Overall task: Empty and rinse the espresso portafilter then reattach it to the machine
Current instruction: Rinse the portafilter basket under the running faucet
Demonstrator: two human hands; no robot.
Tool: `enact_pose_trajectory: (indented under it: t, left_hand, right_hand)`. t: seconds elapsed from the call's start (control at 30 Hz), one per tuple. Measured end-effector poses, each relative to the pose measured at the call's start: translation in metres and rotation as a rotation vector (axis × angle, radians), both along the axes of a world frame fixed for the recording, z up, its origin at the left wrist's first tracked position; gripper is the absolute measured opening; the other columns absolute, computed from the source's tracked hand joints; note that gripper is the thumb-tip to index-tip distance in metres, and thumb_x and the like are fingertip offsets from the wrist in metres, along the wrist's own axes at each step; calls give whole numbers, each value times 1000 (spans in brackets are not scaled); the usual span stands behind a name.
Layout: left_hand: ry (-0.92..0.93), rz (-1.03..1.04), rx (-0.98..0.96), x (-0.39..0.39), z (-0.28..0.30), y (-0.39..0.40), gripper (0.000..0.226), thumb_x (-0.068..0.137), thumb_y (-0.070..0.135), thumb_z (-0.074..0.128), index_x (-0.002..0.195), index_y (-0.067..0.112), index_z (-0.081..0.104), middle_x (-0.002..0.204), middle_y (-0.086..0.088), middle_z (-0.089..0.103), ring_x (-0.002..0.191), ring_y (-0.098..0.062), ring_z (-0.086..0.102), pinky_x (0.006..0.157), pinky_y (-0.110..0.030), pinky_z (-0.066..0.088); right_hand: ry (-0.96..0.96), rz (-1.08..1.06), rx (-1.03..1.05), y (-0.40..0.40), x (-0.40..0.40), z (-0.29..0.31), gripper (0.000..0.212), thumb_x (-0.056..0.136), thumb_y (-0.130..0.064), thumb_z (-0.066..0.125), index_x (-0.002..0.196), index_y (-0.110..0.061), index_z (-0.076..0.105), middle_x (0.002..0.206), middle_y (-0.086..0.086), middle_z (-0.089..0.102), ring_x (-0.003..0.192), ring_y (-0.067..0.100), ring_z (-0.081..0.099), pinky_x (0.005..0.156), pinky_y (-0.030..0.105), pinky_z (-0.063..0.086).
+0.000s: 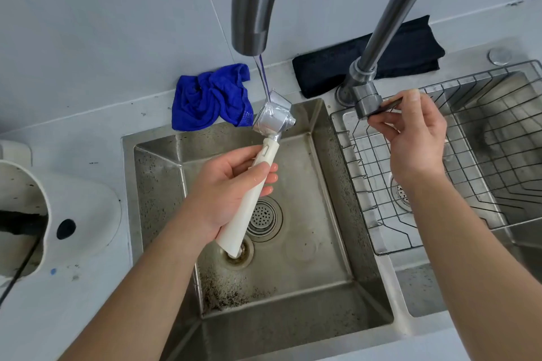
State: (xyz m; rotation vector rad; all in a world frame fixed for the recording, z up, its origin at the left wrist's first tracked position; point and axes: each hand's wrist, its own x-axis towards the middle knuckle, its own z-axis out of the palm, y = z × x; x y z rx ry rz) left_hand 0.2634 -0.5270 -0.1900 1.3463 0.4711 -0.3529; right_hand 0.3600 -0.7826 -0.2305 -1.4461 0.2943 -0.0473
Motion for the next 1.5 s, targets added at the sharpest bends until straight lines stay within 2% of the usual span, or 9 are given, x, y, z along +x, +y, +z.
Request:
enact_pose_trajectory:
  t: [0.2,0.37,0.57,0.73,0.83,0.9,0.97,1.33,1.5]
  left_hand:
    - [-55,-84,108,-3,-7,4,39,85,6,70,105,39,73,104,-2,76,94,-22,72,69,-27,58]
    - [-76,-160,256,-4,-10,11,49,80,5,77,100,49,70,107,5,74,85,-24,75,64,-31,61]
    - [-201,-265,579,-9,-11,12,48,74,28,78,100,65,60,100,30,69,76,-4,72,61,-12,53]
    - [-277,-249,752,-12,-15,19,44,74,30,77,108,53,62,97,19,71,82,-9,71,69,-30,60]
    - [-294,-223,830,-11,-15,25,45,75,22,81,113,40,64,98,19,69,81,-2,68,68,-25,59]
    - [-291,-199,822,-11,-14,28,46,75,16,81,112,38,64,98,25,67,81,1,67,64,-13,53]
    - [-287,-170,800,-11,-14,30,46,75,13,80,109,40,64,99,26,67,82,1,66,63,-9,50]
    - [-296,2,715,-3,-29,23,44,75,17,80,105,43,62,103,15,69,86,-7,68,61,-12,49]
    - [-299,52,583,3,-27,15,50,80,10,77,118,38,61,110,11,71,92,-7,70,70,-16,54]
  right_hand:
    - [-1,-4,-5,0,0,-2,27,99,-38,52,79,-24,66,86,3,66,74,21,67,83,37,60]
    - [6,-11,-14,0,0,-2,26,98,-36,53,81,-21,65,86,4,66,75,22,66,82,36,59]
    - [1,-16,-2,1,0,-1,27,98,-36,53,78,-26,66,82,-1,68,73,21,67,81,36,60]
    - [7,-20,-3,1,0,0,25,96,-39,55,78,-25,66,83,2,67,74,22,66,80,34,59]
    - [9,-14,-10,1,0,1,26,95,-41,55,76,-28,67,84,3,66,74,22,66,81,34,59]
    - [7,-11,-11,1,-1,2,27,95,-43,55,75,-29,67,85,2,66,75,23,65,80,34,59]
    - [7,-12,-15,2,-1,2,27,94,-44,55,76,-28,67,86,3,66,75,23,65,80,34,59]
    - [11,-20,-7,2,-1,1,28,96,-42,53,81,-21,64,88,6,64,73,22,66,82,36,60]
    - [18,-24,-1,3,-1,0,28,95,-43,54,81,-21,64,90,8,64,74,22,65,83,37,60]
